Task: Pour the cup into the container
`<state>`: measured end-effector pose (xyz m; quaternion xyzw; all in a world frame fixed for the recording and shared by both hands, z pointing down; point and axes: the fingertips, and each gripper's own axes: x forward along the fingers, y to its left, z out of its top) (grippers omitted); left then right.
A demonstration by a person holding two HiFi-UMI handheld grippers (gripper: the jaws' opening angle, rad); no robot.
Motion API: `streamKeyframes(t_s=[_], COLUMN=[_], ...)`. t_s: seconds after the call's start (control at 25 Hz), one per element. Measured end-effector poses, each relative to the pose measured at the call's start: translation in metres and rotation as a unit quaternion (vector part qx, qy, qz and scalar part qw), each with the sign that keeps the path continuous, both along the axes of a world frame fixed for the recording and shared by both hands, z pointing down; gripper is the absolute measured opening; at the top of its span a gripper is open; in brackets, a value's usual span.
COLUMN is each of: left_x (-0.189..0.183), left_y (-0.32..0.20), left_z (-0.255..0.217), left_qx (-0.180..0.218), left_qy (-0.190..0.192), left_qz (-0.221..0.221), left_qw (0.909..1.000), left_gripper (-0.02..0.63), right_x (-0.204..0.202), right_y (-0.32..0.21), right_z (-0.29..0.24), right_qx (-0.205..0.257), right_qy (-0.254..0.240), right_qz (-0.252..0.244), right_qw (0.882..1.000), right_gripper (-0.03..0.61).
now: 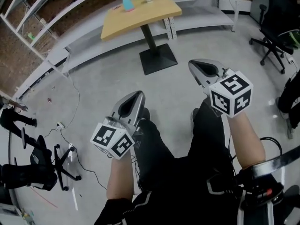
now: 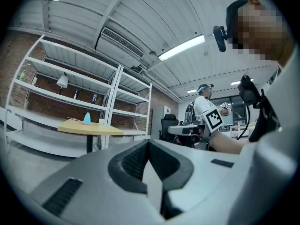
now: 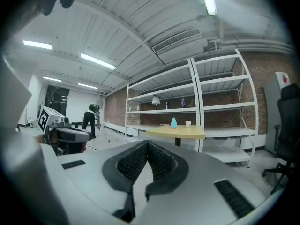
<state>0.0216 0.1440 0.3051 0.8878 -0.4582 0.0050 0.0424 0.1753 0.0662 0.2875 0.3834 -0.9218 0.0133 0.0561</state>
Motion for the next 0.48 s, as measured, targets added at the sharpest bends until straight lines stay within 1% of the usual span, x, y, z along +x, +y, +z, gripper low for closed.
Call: streamKeyframes(t_s=[0.12,0.32,0.48], left_x=[0.021,0.048,0.065], left_y=[0.053,0.139,0.212], left_z=[0.004,0.004,0.004], left_qx=[-0.003,-0.003,-0.006], left_qy=[-0.012,-0.001,0.0], left_qz=[0.011,0.004,0.002], left_qw=[0.9999,1.0,1.0], left_gripper=[-0.006,-0.006,-0.006], right_x=[0.021,0.049,0.068], right_y=[0.054,0.142,0.217], right_z=[0.0,0.004,0.004], right_qx=[-0.002,-0.006,-0.009], right_qy=[-0.005,-0.011,-0.011], right_qz=[0.013,0.017,0.018], right_qw=[1.0,1.0,1.0], right_gripper=[0.003,0.003,0.003])
